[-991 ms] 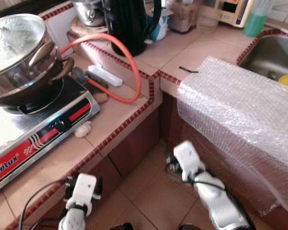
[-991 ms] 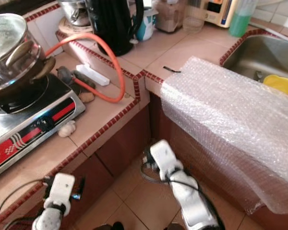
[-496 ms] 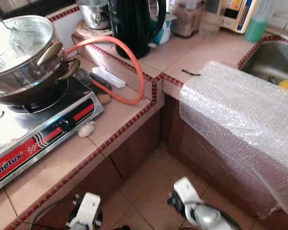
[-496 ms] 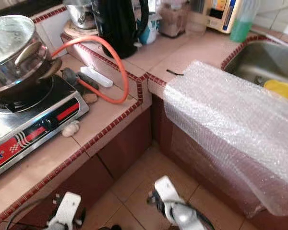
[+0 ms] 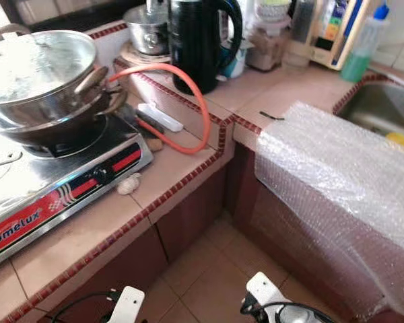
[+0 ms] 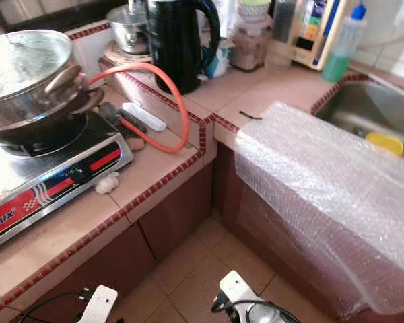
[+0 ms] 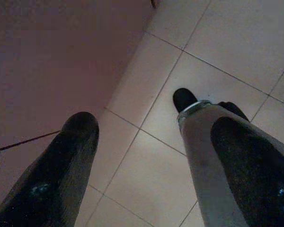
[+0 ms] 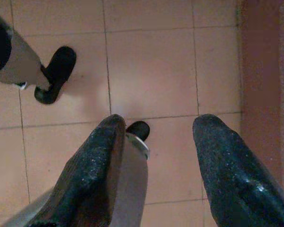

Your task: Kitchen organization

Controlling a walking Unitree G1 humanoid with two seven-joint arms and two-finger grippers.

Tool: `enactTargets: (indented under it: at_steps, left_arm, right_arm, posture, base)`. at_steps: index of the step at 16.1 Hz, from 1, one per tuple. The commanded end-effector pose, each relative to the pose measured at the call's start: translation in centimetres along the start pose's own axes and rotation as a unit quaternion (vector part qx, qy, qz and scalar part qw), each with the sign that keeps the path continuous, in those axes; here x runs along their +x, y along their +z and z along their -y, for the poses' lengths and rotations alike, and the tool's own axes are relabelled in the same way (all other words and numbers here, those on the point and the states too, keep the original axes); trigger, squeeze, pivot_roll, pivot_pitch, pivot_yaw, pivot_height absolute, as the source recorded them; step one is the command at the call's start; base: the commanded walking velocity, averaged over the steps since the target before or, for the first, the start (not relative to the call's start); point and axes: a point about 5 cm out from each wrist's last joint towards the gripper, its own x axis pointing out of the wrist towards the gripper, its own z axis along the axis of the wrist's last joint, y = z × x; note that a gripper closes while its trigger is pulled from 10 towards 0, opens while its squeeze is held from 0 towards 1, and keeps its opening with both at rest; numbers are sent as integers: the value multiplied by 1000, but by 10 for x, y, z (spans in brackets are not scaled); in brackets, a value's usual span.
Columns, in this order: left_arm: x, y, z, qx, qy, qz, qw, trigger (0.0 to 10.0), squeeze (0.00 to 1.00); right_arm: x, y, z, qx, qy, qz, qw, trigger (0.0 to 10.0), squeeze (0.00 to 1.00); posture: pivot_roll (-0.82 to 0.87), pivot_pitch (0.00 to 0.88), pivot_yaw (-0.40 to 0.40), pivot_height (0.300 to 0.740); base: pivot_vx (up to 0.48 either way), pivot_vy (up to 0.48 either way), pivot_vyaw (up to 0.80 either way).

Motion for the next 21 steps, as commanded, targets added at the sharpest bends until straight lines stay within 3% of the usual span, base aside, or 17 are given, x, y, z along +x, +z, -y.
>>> enactTargets:
  at_steps: [1, 5, 6, 16, 21]
  left_arm:
    - [0, -3, -1, 5, -4, -10, 1000, 10000, 0]
    - [0, 0, -4, 11, -3, -12, 1000, 10000, 0]
    - [1, 1, -5, 17, -3, -11, 1000, 10000, 0]
    - [1, 3, -9, 41, -5, -11, 999, 10000, 0]
    - [0, 2, -9, 48, -7, -9, 999, 10000, 0]
  right_arm:
    - [0, -4, -4, -8, 10, -9, 1000, 10000, 0]
    - [5, 21, -5, -10, 12, 23, 1000, 10000, 0]
    - [4, 16, -8, -25, 14, 20, 999, 10000, 0]
    - [3, 0, -15, -16, 12, 1, 1000, 10000, 0]
    - [3, -4, -19, -15, 15, 1, 1000, 10000, 0]
  posture:
    - [-107, 91, 36, 740]
    - [-108, 95, 52, 740]
    - [-106, 98, 58, 740]
    - [-98, 130, 76, 740]
    - [-100, 141, 76, 740]
  base:
    - [0, 0, 0]
    - [0, 0, 0]
    - [0, 0, 800]
    - [0, 0, 783]
    - [0, 0, 0]
